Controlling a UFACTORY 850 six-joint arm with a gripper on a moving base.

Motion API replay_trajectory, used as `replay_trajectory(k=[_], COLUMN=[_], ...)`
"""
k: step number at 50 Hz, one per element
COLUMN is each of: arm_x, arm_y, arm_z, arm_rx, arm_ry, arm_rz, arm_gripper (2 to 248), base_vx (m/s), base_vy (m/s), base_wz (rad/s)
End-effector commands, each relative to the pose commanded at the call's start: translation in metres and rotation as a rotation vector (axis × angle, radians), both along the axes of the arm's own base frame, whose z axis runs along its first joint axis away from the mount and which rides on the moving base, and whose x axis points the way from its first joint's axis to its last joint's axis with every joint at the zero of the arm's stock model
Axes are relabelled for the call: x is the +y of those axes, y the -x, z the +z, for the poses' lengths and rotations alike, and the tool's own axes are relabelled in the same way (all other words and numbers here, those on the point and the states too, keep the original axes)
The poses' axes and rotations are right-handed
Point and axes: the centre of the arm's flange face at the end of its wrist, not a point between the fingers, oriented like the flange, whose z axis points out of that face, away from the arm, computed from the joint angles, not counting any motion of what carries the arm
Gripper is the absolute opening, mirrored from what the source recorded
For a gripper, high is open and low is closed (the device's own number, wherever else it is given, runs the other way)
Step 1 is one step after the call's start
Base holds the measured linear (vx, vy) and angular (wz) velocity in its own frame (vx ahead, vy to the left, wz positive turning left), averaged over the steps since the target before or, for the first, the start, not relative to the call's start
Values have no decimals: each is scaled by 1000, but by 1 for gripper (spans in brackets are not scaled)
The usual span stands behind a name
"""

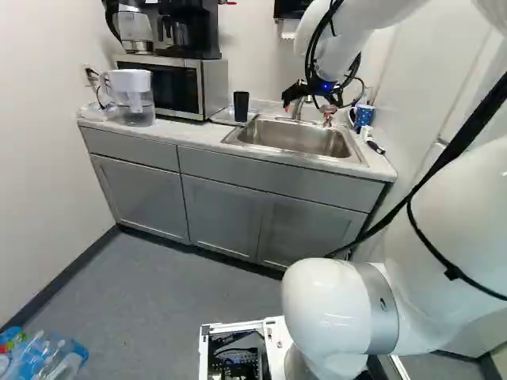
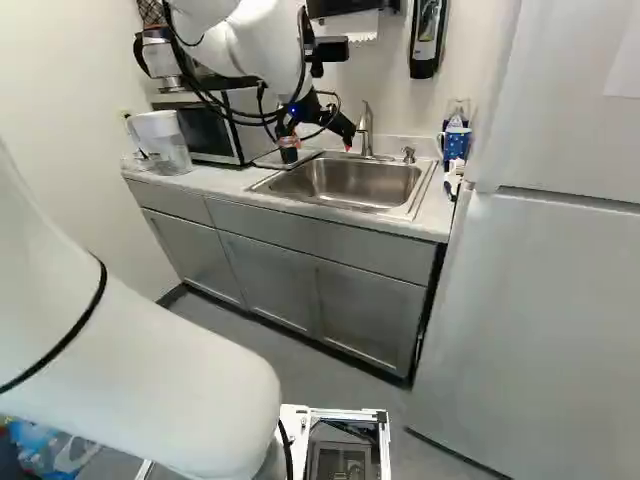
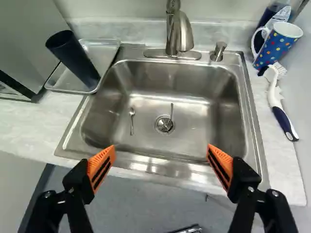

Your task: Rinse the cup and place it in the tray

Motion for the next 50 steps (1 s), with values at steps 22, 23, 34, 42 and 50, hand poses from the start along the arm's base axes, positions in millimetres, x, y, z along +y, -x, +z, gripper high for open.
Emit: replay_trajectory(k=[22, 23, 34, 42, 50], arm_x=[0, 0, 0, 0, 0], arm_y=[0, 0, 0, 0, 0], arm_z=[0, 0, 0, 0, 0], arm_rx=[0, 0, 0, 0, 0], arm_ry=[0, 0, 0, 0, 0], arm_rz=[0, 0, 0, 0, 0], arm_gripper=[247, 247, 247, 247, 247], base_vx=[-127, -107, -110, -91, -88], base_vy=[-3, -2, -2, -2, -1], base_wz=[3, 3, 2, 2, 3])
